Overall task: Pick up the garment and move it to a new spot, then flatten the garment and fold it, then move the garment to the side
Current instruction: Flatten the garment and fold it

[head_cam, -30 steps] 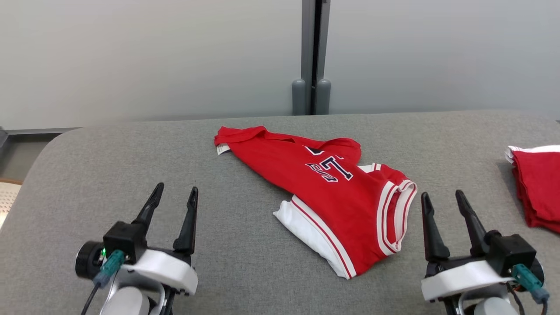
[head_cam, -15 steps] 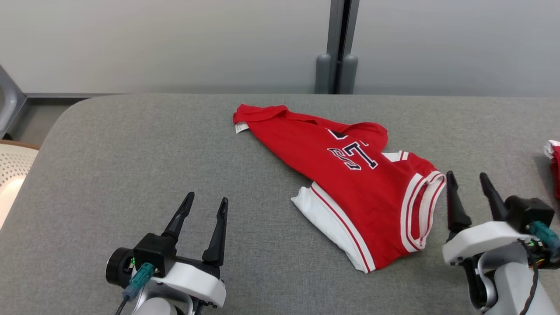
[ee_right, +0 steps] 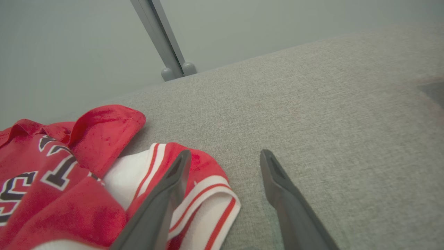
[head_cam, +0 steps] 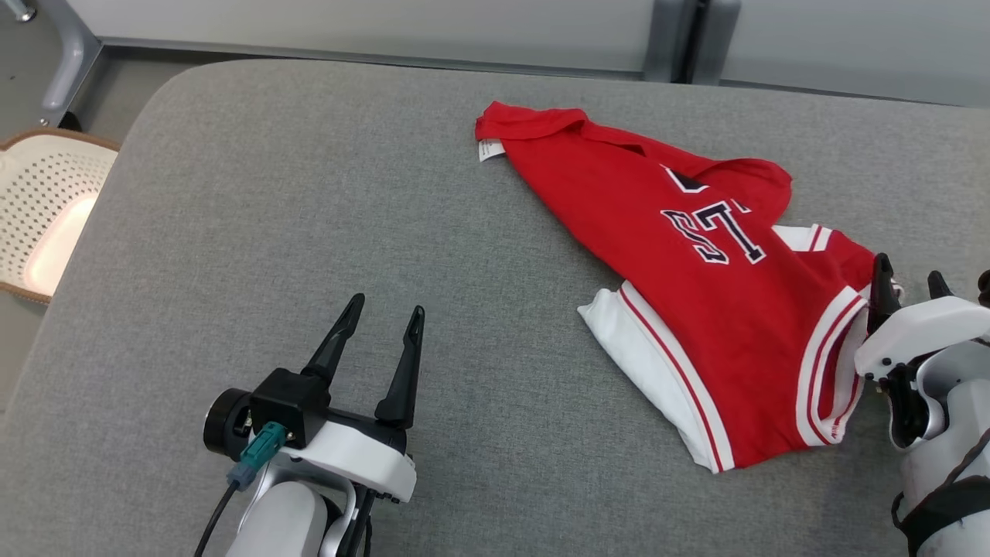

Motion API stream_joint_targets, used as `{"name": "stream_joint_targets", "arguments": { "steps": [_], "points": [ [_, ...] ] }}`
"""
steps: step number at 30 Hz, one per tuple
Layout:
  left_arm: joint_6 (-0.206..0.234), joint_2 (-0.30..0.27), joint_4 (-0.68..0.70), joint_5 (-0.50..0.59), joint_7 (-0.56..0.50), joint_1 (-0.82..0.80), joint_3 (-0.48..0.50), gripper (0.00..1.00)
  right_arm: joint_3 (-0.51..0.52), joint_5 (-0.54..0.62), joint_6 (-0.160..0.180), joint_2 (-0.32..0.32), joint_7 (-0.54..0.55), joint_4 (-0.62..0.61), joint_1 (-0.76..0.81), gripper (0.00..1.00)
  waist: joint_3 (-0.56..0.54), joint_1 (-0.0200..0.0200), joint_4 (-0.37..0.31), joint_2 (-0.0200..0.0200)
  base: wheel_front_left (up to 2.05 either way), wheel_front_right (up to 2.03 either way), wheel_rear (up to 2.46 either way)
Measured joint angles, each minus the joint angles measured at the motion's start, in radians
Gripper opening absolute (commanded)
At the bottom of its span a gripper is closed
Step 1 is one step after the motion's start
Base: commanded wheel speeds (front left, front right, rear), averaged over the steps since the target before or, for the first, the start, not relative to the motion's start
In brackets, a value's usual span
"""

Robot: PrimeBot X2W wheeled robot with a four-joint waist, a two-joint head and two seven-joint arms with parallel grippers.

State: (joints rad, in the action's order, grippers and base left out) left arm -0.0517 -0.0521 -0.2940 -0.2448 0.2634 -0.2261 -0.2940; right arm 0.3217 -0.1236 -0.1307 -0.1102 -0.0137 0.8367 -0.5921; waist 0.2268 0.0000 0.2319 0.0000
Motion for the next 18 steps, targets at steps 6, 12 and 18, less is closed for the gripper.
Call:
{"name": "stream_joint_targets", "arguments": {
  "steps": [6, 12, 18],
  "points": [
    [-0.001, 0.001, -0.007, 0.0, 0.0, -0.013, 0.001, 1.0, -0.009, 0.021, 0.0, -0.025, 0.014, 0.112, -0.045, 1.0, 0.027, 0.0, 0.025, 0.0, 0.0, 0.0, 0.0],
    [0.002, 0.002, -0.011, -0.003, 0.0, -0.019, -0.003, 1.0, -0.065, -0.022, 0.0, -0.021, 0.009, 0.178, -0.064, 0.0, 0.009, 0.0, 0.01, 0.0, 0.0, 0.0, 0.0],
    [0.008, 0.003, -0.021, -0.005, 0.0, -0.001, -0.001, 1.0, -0.14, -0.151, 0.0, 0.002, -0.03, 0.157, -0.06, 0.0, -0.031, -0.0001, -0.017, 0.0, 0.0, 0.0, 0.0]
  ]
}}
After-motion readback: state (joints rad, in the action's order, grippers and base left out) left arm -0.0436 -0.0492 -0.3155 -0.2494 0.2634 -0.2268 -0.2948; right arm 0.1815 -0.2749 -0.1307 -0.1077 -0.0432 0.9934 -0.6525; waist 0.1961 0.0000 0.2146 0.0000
